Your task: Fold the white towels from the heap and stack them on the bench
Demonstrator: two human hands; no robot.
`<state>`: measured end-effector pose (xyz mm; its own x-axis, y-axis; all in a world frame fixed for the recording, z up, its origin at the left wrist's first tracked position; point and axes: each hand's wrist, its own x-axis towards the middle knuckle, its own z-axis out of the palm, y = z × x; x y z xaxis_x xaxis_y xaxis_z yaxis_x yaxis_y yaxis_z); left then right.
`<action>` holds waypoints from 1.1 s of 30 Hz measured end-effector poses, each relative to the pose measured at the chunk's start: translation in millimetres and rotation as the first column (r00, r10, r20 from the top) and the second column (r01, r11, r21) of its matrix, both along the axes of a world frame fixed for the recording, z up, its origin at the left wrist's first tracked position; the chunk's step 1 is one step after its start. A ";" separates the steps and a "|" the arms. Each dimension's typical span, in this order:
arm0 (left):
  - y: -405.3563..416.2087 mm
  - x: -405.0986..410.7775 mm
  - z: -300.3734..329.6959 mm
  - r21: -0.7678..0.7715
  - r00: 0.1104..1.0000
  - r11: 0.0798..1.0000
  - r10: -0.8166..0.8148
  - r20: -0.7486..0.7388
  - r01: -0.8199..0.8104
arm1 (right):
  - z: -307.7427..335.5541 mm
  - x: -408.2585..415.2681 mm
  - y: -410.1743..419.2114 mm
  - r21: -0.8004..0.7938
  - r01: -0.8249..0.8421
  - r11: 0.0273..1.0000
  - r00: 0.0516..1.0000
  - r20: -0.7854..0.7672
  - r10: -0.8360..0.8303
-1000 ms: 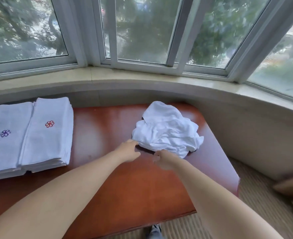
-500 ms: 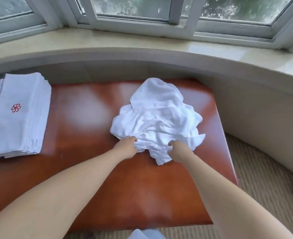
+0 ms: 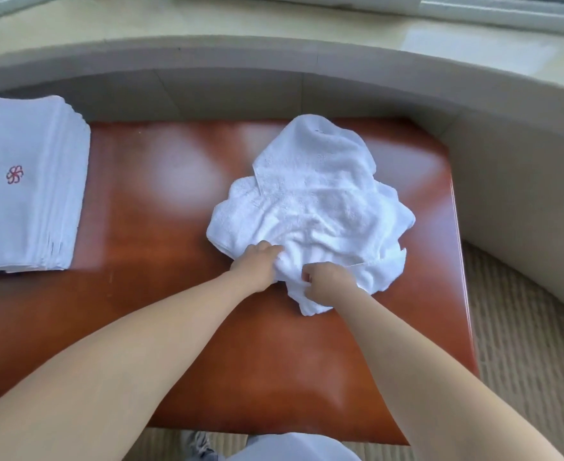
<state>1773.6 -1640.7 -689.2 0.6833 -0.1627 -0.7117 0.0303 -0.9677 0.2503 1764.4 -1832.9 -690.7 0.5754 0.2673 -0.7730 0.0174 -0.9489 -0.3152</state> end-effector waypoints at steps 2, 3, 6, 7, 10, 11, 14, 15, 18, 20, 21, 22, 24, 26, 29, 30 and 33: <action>-2.1 -1.6 -0.5 0.086 0.993 0.990 -0.115 0.020 0.113 | 4.6 -8.3 0.6 0.069 -0.070 0.995 0.990 -0.117 0.078; -3.4 -2.8 -0.2 0.133 0.985 0.978 -0.169 0.038 0.163 | 6.8 -10.7 1.0 0.094 -0.090 0.991 0.982 -0.157 0.104; -3.3 -7.3 6.9 0.187 0.964 0.952 -0.257 0.063 0.242 | 22.0 -6.7 -0.5 0.096 -0.078 0.992 0.968 -0.232 0.099; -1.8 -7.2 10.8 0.163 0.965 0.957 -0.253 0.073 0.239 | 28.8 -3.2 -3.4 0.067 -0.082 0.994 0.966 -0.240 0.095; 8.9 1.1 34.3 0.031 0.985 0.992 -0.128 0.114 0.125 | 53.0 16.0 -14.4 -0.080 -0.133 0.988 0.976 -0.185 0.116; 12.5 5.3 44.4 -0.018 0.989 0.997 -0.073 0.132 0.076 | 61.4 23.2 -17.3 -0.144 -0.112 0.983 0.988 -0.125 0.094; 15.9 18.3 87.4 -0.178 0.974 0.978 0.136 0.181 -0.104 | 98.8 42.9 -23.8 -0.287 0.226 0.931 0.964 0.202 -0.172; 15.6 23.9 105.3 -0.232 0.957 0.961 0.200 0.210 -0.150 | 113.1 47.2 -26.0 -0.295 0.342 0.892 0.910 0.342 -0.236; 19.7 27.9 166.0 -0.355 0.882 0.919 0.306 0.359 -0.174 | 158.5 40.3 -24.1 -0.119 0.448 0.886 0.760 0.573 -0.307; 15.9 38.3 196.6 -0.430 0.844 0.892 0.335 0.418 -0.141 | 179.2 45.1 -24.2 -0.035 0.470 0.882 0.683 0.647 -0.338; 18.4 34.6 217.6 -0.468 0.814 0.875 0.362 0.455 -0.128 | 197.2 41.3 -21.6 -0.008 0.483 0.876 0.641 0.684 -0.348; 22.1 29.7 236.7 -0.501 0.788 0.857 0.390 0.476 -0.122 | 217.5 36.0 -17.6 0.034 0.499 0.866 0.611 0.695 -0.379; 30.0 19.0 270.5 -0.577 0.743 0.810 0.448 0.498 -0.102 | 258.1 25.3 -7.7 0.196 0.533 0.823 0.531 0.680 -0.505; 40.1 4.1 293.8 -0.633 0.714 0.768 0.495 0.495 -0.094 | 288.8 6.6 3.4 0.388 0.552 0.738 0.441 0.615 -0.653; 63.1 -24.9 314.8 -0.709 0.700 0.697 0.560 0.443 -0.109 | 314.7 -26.6 25.5 0.641 0.494 0.588 0.327 0.489 -0.808; 72.4 -36.4 320.2 -0.724 0.705 0.681 0.568 0.426 -0.111 | 320.9 -36.1 32.3 0.680 0.467 0.566 0.303 0.478 -0.824; 98.8 -69.1 330.3 -0.733 0.724 0.671 0.558 0.405 -0.107 | 332.0 -61.2 46.0 0.667 0.429 0.609 0.219 0.577 -0.787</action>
